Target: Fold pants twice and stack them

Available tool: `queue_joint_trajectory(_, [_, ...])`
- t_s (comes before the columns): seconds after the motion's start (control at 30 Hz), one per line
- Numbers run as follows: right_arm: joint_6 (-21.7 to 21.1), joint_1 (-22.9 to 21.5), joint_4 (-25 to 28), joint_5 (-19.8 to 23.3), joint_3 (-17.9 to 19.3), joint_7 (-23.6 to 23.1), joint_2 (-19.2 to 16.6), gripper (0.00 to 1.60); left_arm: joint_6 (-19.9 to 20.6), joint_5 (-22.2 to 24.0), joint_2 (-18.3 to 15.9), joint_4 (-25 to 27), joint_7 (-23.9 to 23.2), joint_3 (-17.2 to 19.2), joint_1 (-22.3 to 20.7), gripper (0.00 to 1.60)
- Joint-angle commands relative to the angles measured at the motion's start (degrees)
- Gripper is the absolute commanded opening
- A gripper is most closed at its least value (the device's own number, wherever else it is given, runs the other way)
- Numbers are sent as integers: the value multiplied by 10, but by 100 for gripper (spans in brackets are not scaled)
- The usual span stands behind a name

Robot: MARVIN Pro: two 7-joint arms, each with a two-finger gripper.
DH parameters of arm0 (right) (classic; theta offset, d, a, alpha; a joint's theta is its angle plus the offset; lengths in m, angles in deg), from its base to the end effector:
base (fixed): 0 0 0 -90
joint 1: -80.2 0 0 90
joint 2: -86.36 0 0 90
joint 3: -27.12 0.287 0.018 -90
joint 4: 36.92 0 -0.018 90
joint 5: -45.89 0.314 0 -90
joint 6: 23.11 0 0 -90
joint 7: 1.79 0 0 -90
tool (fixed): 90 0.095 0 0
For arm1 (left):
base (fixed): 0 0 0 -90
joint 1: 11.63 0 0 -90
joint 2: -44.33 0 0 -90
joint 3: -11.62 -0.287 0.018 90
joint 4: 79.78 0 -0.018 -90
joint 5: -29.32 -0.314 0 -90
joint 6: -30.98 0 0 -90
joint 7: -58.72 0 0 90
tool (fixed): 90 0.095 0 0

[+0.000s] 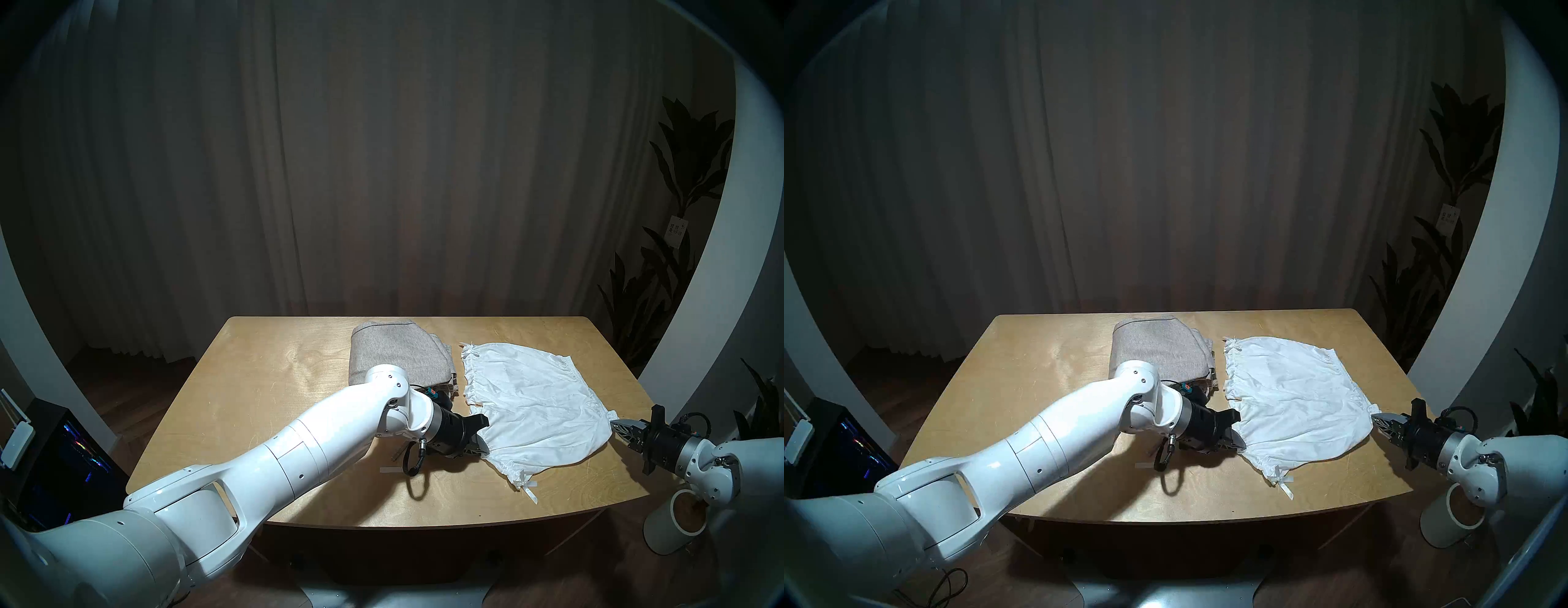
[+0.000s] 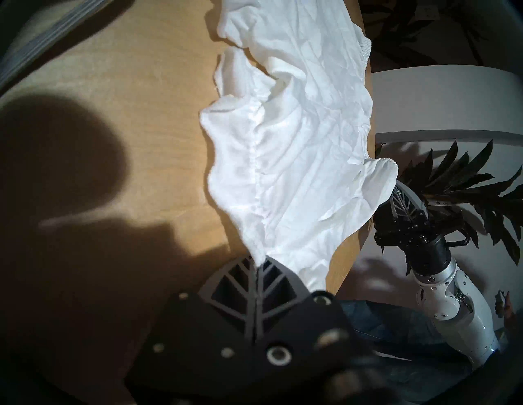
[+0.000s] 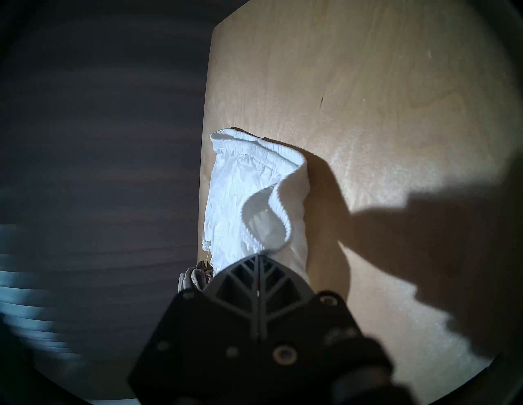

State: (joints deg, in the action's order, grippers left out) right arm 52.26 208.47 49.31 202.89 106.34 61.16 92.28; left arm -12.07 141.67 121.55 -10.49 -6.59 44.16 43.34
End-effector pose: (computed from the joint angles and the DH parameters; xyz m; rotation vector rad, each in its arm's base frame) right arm 0.2766 -0.2881 -0.3159 -1.7400 1.1807 -0.7817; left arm 0.3998 -0.2321 -0.3446 2.2659 -0.0817 0.0435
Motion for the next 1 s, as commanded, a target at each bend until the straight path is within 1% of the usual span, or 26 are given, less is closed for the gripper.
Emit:
queue_joint_trajectory(0.0, [-5, 6, 5, 9, 32, -15, -1, 0, -6, 10, 0, 12, 1, 18, -14, 0])
queue_joint_trajectory(0.5, [-14, 27, 13, 26, 76, -21, -1, 0, -27, 30, 2, 10, 22, 47, -25, 0])
queue_joint_trajectory(0.83, [-9, 38, 6, 42, 112, -16, -1, 0, -51, 49, 7, -5, 41, 73, -35, 0])
queue_joint_trajectory(0.97, [-8, 41, 5, 48, 124, -14, -1, 0, -55, 53, 9, -7, 48, 78, -38, 0])
